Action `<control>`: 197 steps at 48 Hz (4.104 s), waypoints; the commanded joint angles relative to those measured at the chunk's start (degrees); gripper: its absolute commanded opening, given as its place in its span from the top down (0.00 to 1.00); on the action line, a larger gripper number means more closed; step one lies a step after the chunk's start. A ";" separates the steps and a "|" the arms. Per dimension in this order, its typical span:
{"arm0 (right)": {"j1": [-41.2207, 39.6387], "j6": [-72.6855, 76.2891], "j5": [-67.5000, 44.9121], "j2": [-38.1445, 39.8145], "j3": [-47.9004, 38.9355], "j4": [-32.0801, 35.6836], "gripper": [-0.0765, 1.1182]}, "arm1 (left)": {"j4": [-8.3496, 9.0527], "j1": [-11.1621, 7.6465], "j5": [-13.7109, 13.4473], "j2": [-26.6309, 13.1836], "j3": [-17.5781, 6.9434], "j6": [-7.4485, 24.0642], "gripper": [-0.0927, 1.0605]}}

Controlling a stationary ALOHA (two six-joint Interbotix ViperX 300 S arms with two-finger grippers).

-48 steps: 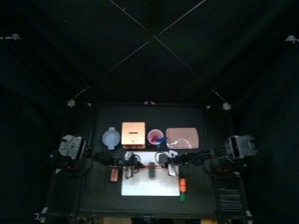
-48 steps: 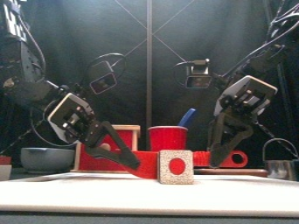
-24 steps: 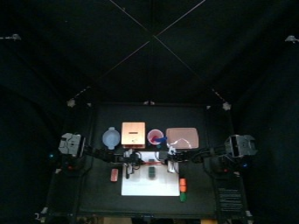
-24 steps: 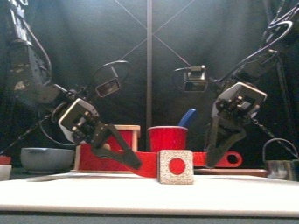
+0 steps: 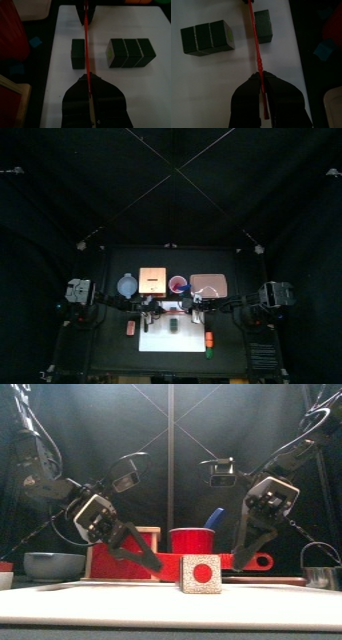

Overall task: Cut the sushi into 4 pieces with the knife
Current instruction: Cut the sushi into 4 pieces

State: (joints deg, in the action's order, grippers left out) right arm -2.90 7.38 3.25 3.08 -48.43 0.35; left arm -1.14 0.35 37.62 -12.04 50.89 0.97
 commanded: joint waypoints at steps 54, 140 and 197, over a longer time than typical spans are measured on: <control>6.59 0.09 -1.67 6.59 -0.79 -3.43 0.88 | -2.11 -8.70 0.62 2.90 -1.23 -0.18 0.74; 3.69 0.09 -0.53 0.18 0.97 -3.25 0.88 | -5.89 -7.03 -5.54 -4.66 -4.22 0.00 0.74; 9.84 0.26 1.76 7.03 2.46 -5.36 0.88 | -0.62 -12.39 -6.77 5.80 -2.81 -0.44 0.74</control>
State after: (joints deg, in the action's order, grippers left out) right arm 7.12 7.65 6.77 9.58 -47.29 -4.66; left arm -1.85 -10.99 30.32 -6.86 49.22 0.35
